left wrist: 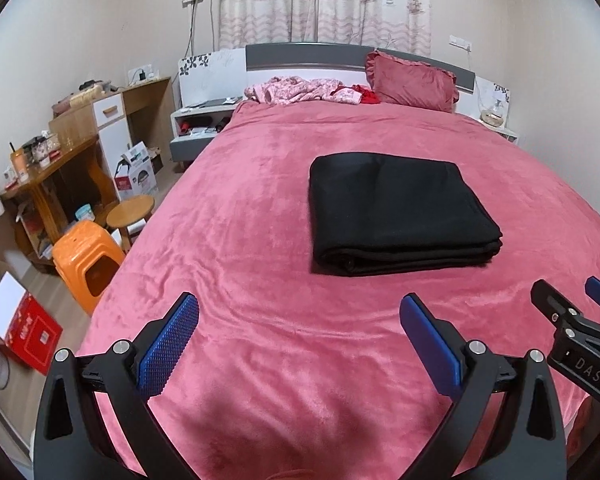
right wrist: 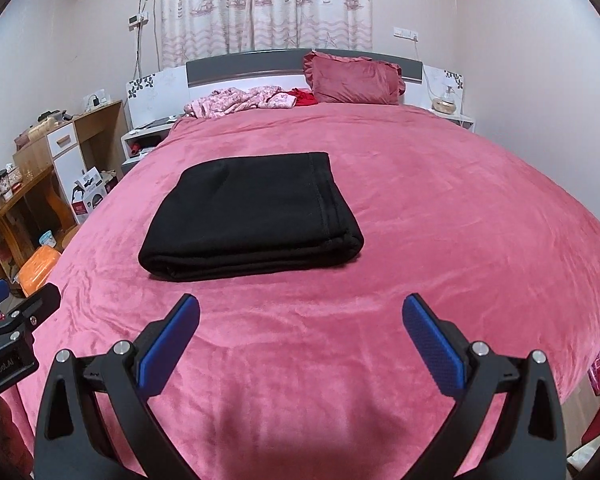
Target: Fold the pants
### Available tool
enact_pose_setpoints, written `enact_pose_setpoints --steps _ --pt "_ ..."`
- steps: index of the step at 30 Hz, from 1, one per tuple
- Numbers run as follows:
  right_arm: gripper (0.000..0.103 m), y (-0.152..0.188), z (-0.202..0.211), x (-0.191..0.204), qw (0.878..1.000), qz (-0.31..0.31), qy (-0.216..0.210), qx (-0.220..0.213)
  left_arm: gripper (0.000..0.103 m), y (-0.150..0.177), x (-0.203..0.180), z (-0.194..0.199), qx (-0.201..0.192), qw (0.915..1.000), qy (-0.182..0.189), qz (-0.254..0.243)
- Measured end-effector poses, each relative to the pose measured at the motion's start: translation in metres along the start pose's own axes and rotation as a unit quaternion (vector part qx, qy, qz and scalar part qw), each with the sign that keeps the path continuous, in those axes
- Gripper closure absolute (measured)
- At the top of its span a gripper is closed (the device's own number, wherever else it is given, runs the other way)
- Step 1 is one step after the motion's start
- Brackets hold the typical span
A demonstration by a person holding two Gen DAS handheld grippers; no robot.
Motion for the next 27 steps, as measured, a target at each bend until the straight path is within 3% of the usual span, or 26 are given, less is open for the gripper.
enact_pose_setpoints --steps 27 --pt "0.002 0.0032 -0.0030 0.0015 1.000 0.001 -0.005 0.015 0.003 0.0069 0.0049 -0.0054 0.037 0.9987 0.032 0.016"
Point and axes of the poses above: each gripper's, at about its wrist camera, not at the fingertips, and z roughly against the way its jaws point, x to its left, y to its underside, the point moved 1 cm from there along -z, roughly the way its jaws point, and after that the axes turned 13 degrees about x, right-handed, at the moved point
